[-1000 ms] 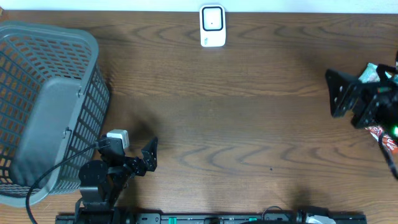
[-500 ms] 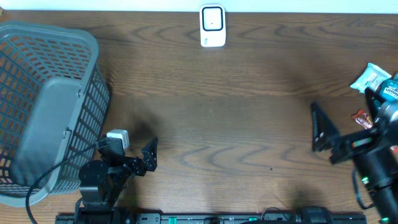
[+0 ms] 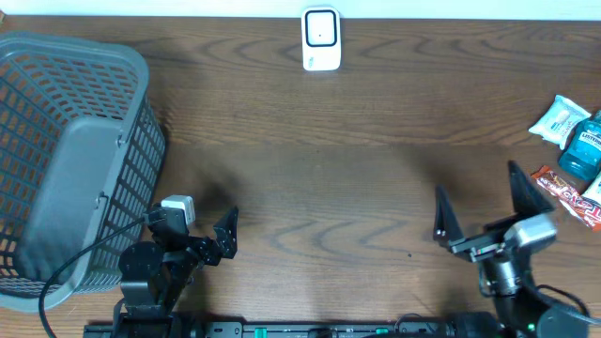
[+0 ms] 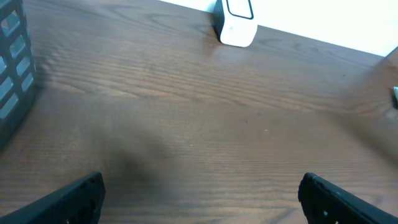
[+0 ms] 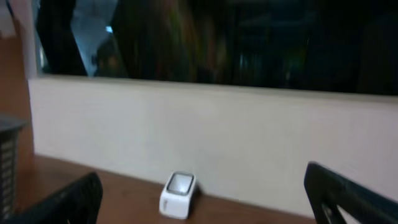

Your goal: Scan the item barcode

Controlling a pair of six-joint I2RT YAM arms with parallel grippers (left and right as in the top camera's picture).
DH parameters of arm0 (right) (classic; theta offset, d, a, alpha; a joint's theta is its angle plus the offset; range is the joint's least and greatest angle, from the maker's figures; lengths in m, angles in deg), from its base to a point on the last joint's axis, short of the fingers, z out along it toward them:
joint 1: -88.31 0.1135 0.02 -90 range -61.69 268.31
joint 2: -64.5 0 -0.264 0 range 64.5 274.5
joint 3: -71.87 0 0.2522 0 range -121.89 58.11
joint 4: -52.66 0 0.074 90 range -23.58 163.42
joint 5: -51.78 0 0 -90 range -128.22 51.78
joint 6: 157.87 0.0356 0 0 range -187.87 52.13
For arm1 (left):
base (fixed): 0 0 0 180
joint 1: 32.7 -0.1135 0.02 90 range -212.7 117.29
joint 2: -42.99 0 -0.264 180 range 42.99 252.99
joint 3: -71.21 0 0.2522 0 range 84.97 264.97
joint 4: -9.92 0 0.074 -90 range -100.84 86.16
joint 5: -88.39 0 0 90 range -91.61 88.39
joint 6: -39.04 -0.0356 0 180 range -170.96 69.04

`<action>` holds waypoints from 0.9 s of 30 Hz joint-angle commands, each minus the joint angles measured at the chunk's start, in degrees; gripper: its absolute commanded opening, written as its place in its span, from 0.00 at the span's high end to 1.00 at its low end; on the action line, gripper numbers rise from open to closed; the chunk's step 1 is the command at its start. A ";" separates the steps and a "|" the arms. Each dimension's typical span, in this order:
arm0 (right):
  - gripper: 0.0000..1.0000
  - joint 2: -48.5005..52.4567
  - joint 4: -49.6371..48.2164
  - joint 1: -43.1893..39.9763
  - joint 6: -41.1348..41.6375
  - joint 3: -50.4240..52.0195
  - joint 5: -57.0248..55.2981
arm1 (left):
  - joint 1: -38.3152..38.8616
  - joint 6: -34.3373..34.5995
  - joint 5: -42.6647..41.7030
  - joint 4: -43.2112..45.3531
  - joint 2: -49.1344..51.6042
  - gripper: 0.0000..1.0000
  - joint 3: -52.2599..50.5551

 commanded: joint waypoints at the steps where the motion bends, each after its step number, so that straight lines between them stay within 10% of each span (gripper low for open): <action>1: 0.01 -4.98 -4.90 0.26 -3.48 7.04 -0.33 | 0.13 -0.50 -0.50 0.04 -0.20 0.01 0.20; 13: 0.01 -8.41 -12.70 0.17 -6.21 22.58 -8.85 | 0.13 -0.52 -0.50 0.04 -0.20 0.01 0.20; 27: 0.01 -8.41 8.07 0.26 -3.67 22.47 -14.03 | 0.13 -0.52 -0.50 0.02 -0.15 0.01 0.20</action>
